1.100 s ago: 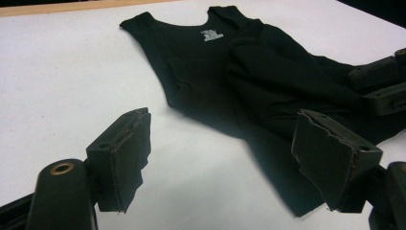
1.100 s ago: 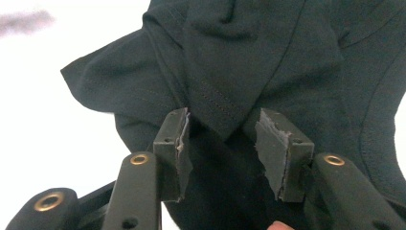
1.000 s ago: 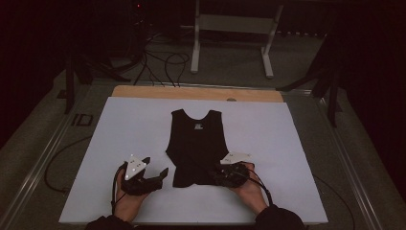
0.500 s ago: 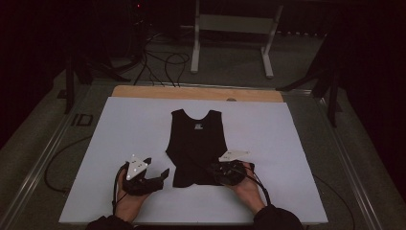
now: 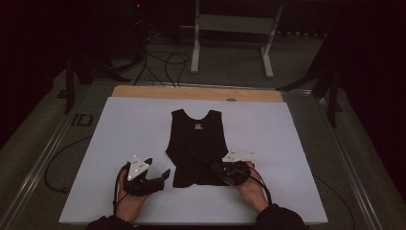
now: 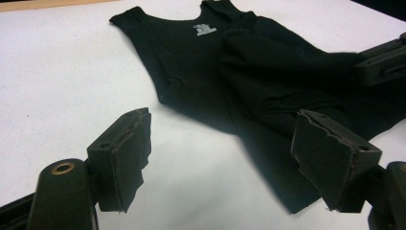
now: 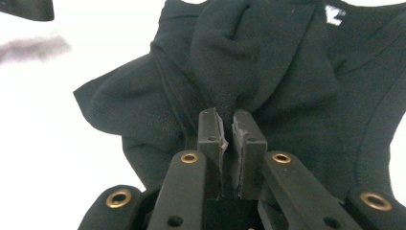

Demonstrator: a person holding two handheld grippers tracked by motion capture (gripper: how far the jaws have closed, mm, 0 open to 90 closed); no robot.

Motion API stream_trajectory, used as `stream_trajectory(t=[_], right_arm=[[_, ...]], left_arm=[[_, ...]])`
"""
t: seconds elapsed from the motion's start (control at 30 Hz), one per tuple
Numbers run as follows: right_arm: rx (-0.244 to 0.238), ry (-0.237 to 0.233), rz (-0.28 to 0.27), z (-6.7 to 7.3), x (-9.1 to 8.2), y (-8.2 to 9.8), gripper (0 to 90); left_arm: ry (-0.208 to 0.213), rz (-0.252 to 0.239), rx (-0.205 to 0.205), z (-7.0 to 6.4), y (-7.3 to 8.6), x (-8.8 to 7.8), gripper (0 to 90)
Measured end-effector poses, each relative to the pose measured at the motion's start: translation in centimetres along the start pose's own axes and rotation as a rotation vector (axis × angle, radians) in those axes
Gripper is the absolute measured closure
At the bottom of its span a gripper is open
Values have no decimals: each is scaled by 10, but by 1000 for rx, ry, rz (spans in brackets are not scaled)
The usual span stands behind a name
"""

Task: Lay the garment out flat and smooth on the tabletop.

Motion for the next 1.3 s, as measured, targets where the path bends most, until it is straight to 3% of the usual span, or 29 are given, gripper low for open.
stream_trajectory(t=[0.57, 0.93, 1.3], right_arm=[[-2, 20, -83, -4, -32, -16, 840], [-36, 34, -91, -1, -44, -20, 840], [-34, 40, -98, 2, -57, -18, 840]], left_arm=[[0, 2, -2, 0, 0, 0, 214], [1, 2, -3, 0, 0, 0, 214], [-2, -4, -9, 0, 0, -1, 214]])
Point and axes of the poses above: each handheld gripper's, and its own axes: x roughly forward along the jaws, y roughly out of its underside, z roughly to its left, the point moved 7 cm from there along x, roughly forward along the jaws, and after that the axes turned 1 degree about z, right-handed, at the moved point
